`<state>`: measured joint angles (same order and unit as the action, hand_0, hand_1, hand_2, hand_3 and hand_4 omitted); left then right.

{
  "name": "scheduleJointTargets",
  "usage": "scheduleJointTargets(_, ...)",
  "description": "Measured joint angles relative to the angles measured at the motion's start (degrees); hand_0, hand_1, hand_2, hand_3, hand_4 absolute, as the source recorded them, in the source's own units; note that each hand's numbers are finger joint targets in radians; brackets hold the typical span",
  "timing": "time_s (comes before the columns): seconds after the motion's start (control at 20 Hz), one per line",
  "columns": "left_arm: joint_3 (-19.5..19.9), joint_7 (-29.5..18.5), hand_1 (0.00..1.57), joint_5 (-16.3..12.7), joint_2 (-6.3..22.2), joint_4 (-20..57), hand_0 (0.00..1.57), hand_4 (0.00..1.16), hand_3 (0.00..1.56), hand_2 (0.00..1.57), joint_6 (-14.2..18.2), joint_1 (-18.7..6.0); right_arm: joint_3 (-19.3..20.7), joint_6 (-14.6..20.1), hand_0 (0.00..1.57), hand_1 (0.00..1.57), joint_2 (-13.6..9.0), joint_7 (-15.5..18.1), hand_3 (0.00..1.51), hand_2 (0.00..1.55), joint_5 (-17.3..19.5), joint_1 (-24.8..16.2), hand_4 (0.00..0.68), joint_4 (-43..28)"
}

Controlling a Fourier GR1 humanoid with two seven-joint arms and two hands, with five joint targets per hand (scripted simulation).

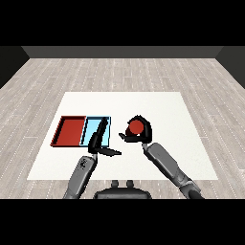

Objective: Pick the red can and put it in the red box

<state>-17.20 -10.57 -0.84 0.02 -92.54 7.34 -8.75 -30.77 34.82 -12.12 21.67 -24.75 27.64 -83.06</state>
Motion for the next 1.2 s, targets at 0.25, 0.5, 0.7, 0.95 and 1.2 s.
scheduleJointTargets(0.25, -2.7, -0.8, 0.00, -1.5, 0.0, 5.5, 0.00, 0.00, 0.00, 0.00, 3.1, -3.0, 1.8, -2.4, 1.44, 1.44, 1.3, -1.1, 1.40, 1.44, 3.4, -2.0, 0.634, -2.7)
scheduleJointTargets(0.5, -4.1, -2.3, 0.00, -3.2, 0.0, 10.0, 0.00, 0.00, 0.00, 0.00, 4.3, -4.1, 3.2, -4.8, 1.47, 1.47, 4.4, -0.6, 1.39, 1.44, 7.3, -3.9, 0.658, -2.8)
scheduleJointTargets(0.7, -5.6, -3.2, 0.00, -4.3, 0.0, 11.4, 0.00, 0.00, 0.00, 0.00, 4.8, -3.7, 4.5, -6.2, 1.46, 1.46, 6.1, -2.2, 1.39, 1.43, 10.3, -4.7, 0.652, -4.0)
scheduleJointTargets(0.95, -5.8, -2.4, 0.00, -5.9, 0.0, 13.2, 0.00, 0.00, 0.00, 0.00, 5.5, -6.0, 6.0, -8.9, 1.47, 1.47, 8.8, -2.1, 1.39, 1.44, 13.6, -5.8, 0.662, -4.0)
scheduleJointTargets(1.2, -9.1, -3.5, 0.00, -8.1, 0.0, 14.6, 0.00, 0.00, 0.00, 0.00, 8.2, -6.9, 6.2, -10.9, 1.44, 1.44, 11.0, -1.1, 1.39, 1.43, 15.2, -7.8, 0.661, -4.0)
